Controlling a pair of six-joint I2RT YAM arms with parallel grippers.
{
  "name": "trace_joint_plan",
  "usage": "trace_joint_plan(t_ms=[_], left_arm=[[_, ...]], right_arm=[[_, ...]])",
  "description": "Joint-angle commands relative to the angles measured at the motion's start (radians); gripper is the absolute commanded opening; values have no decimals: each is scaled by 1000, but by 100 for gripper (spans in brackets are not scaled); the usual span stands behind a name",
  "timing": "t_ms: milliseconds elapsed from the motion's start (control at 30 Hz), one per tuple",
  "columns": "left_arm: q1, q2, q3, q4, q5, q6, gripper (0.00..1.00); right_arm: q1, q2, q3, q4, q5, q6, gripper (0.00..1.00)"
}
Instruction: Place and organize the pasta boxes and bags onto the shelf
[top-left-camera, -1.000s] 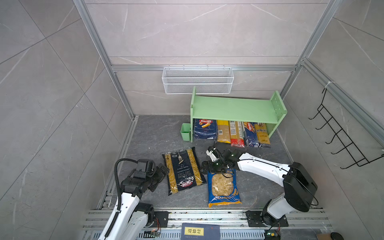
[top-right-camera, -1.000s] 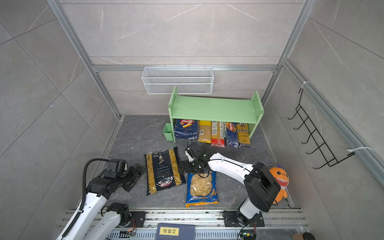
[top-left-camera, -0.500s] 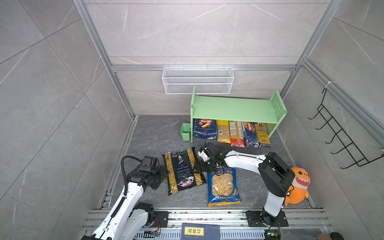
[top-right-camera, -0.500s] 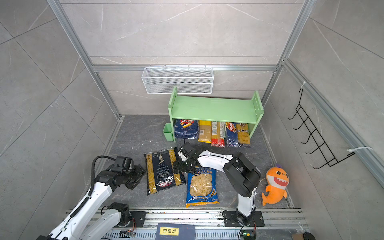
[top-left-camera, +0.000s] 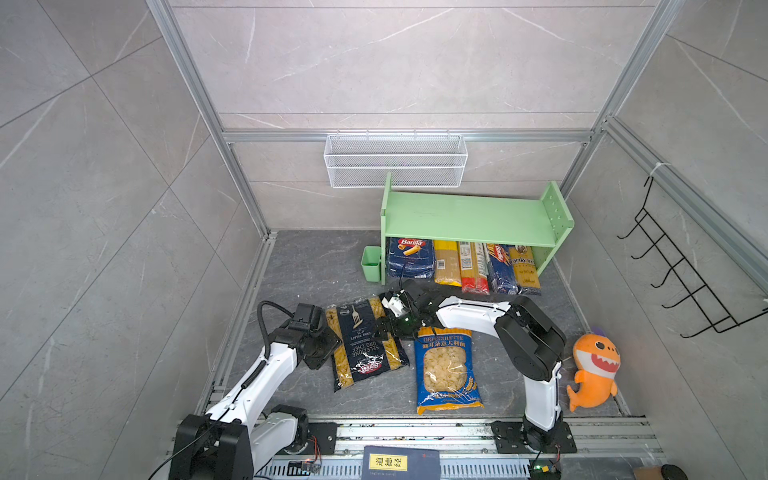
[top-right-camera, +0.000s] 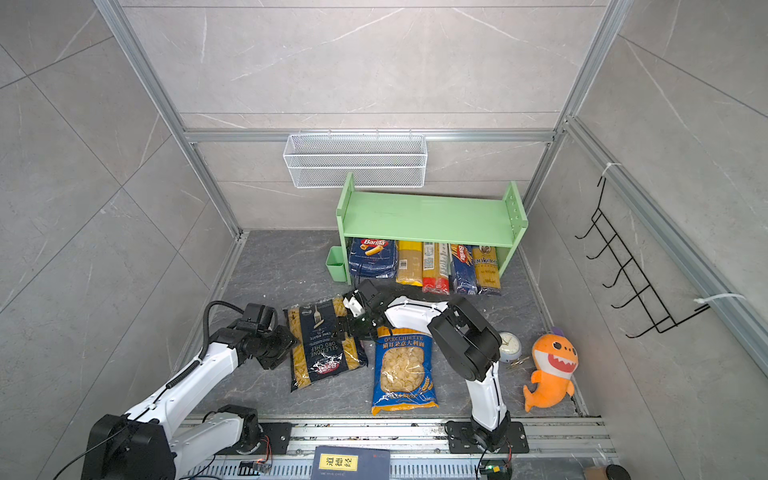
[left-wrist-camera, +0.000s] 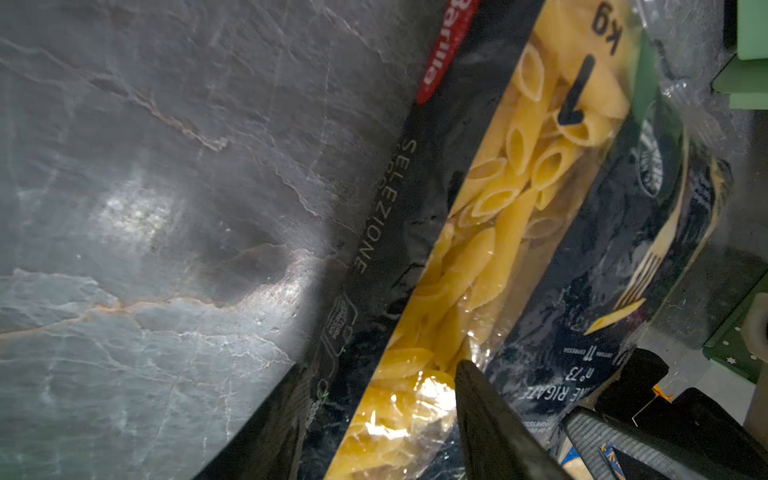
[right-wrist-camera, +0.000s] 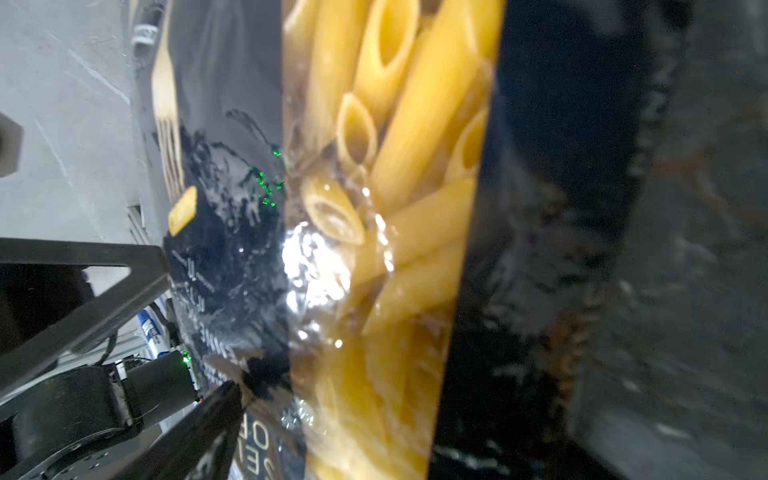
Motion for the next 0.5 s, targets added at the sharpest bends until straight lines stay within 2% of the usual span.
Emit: trace_joint_plan(t_ms=[0,200,467], left_arm=[[24,38,-12,57,30,47,54],[33,107,-12,103,69,66,50],[45,114,-26,125,92,88,48]], right_arm=[[12,87,25,37,-67,15,94],[37,154,90,53,-146,19,94],[116,237,165,84,-164,66,94]])
